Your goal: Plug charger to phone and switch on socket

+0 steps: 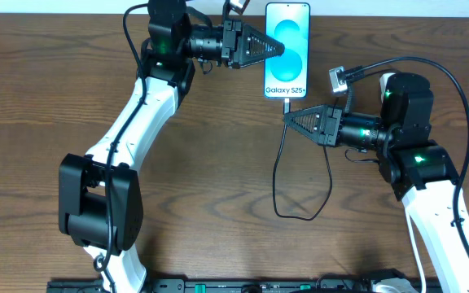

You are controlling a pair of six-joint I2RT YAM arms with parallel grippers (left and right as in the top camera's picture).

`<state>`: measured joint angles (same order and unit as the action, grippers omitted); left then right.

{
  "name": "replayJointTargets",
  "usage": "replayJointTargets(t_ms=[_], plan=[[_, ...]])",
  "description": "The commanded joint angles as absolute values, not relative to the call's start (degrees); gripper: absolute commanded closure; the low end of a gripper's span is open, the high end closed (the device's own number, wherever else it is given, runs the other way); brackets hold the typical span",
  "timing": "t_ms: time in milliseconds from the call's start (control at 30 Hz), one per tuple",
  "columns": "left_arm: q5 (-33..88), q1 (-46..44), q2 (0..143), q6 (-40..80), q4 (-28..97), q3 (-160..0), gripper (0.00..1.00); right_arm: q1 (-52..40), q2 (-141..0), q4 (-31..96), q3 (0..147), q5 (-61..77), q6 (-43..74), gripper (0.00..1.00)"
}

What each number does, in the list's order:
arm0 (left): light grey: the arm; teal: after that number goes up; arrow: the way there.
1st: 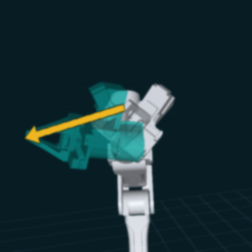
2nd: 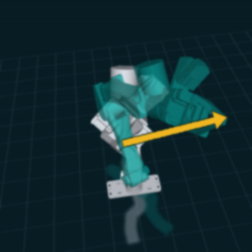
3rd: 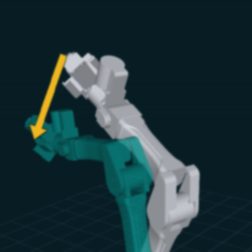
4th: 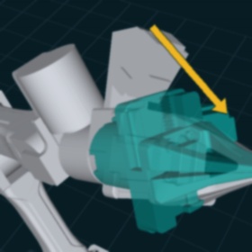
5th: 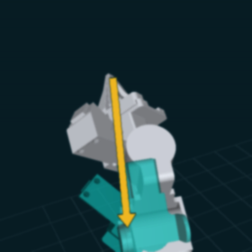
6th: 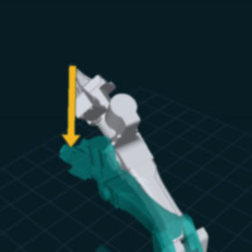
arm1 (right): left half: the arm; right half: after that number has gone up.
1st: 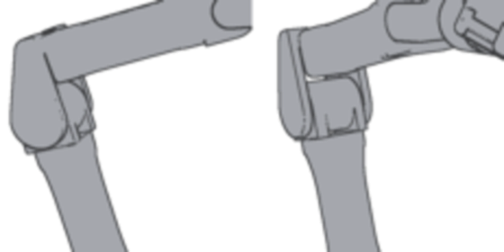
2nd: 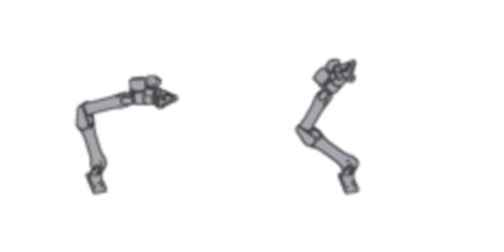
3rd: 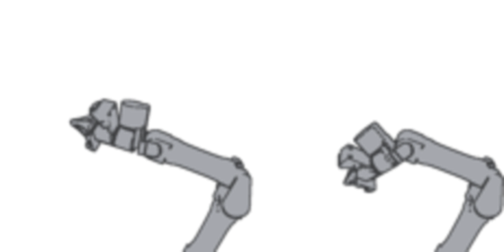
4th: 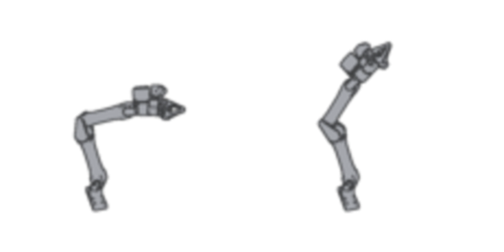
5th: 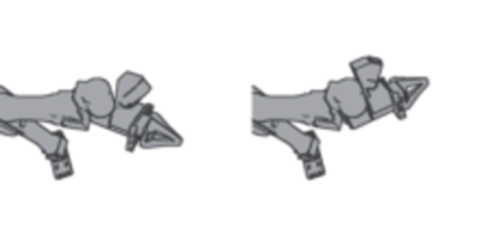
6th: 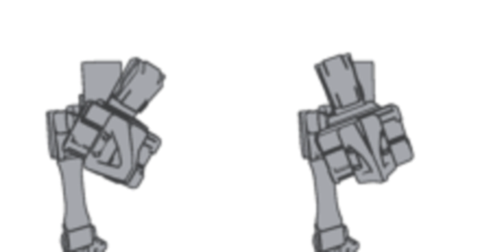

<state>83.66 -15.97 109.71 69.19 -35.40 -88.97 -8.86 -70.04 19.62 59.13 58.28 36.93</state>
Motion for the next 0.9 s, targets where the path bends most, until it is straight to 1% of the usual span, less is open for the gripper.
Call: replayJointTargets(t_ms=[0, 867], plan=[[83.1, -16.1, 108.6, 69.3, -36.1, -90.1, 0.93, -10.1, -69.8, 19.5, 59.2, 58.6, 37.4, 0.99], [83.2, -16.1, 108.6, 68.8, -36.1, -90.1, 0.93, -10.2, -69.8, 19.0, 59.2, 57.6, 37.5, 0.99]])
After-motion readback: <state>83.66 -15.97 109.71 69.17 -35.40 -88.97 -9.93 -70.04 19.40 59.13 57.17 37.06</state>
